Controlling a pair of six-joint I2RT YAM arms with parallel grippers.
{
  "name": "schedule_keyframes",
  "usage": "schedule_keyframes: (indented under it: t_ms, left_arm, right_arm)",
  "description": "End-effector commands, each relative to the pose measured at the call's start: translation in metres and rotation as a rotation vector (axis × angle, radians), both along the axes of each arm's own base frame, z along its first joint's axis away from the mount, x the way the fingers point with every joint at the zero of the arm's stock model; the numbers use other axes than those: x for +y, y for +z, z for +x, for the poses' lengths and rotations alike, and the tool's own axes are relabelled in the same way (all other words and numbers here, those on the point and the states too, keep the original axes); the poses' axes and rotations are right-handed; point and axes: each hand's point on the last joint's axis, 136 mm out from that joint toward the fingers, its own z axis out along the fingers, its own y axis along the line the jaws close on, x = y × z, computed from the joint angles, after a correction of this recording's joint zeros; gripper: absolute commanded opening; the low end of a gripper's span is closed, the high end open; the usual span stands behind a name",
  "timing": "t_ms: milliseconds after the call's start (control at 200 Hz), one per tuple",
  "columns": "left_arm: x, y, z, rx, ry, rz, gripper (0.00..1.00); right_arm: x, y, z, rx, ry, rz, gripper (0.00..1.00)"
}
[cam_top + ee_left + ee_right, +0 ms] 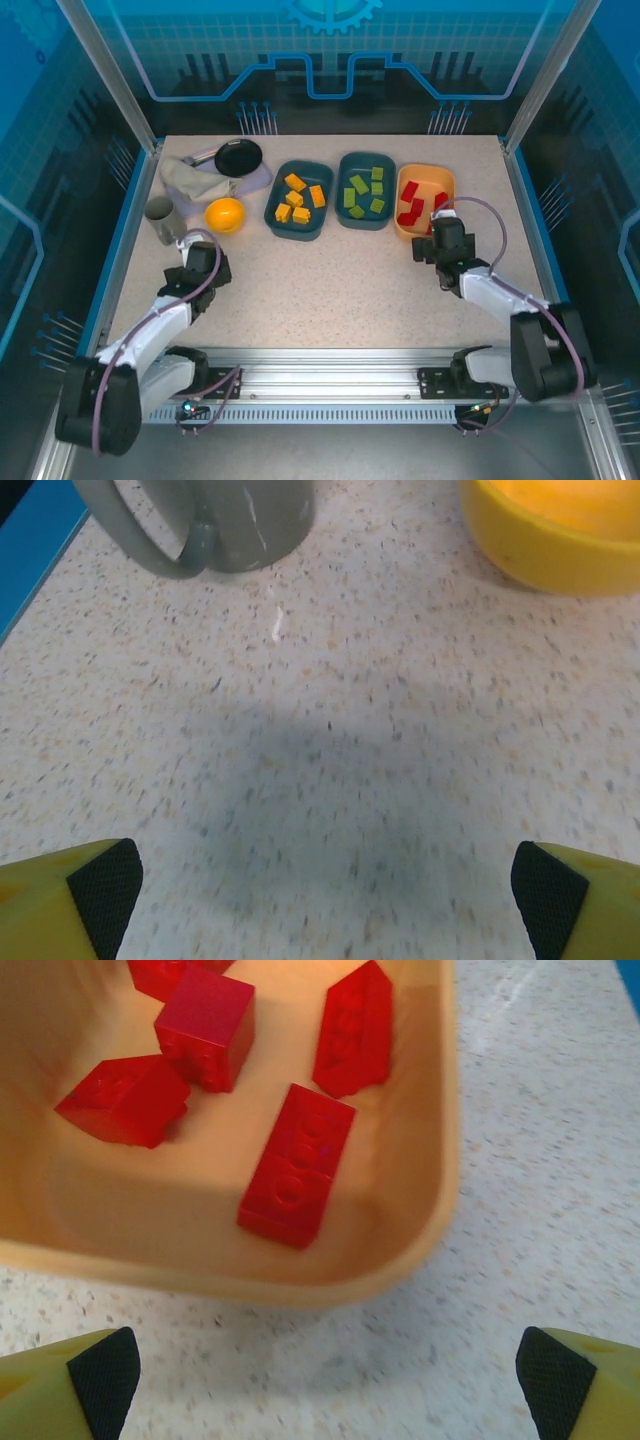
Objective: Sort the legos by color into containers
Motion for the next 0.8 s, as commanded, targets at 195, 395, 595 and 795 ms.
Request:
schedule_keyframes:
  t_ms: [195, 395, 595, 795]
  left_arm:
    - [0.003, 0.025, 0.097, -0.216, -0.072, -0.106, 0.99]
    - [0.008, 0.025, 0.128, -0.281, -0.099, -0.186, 0.99]
    - [-0.001, 0.039, 0.115, -0.416, -0.171, -0.184, 0.99]
    - [0.008, 0.04, 0.103, -0.456, -0.098, -0.135, 0.99]
  right_arm:
    - [0.018, 0.018, 0.065, -0.135, 0.072, 0.034, 1.0]
    - [0.003, 0.014, 0.078, -0.161, 0.069, 0.056, 1.0]
    - [0.017, 0.02, 0.065, -0.253, 0.173, 0.096, 1.0]
    - [0.018, 0.018, 0.053, -0.339, 0.206, 0.126, 1.0]
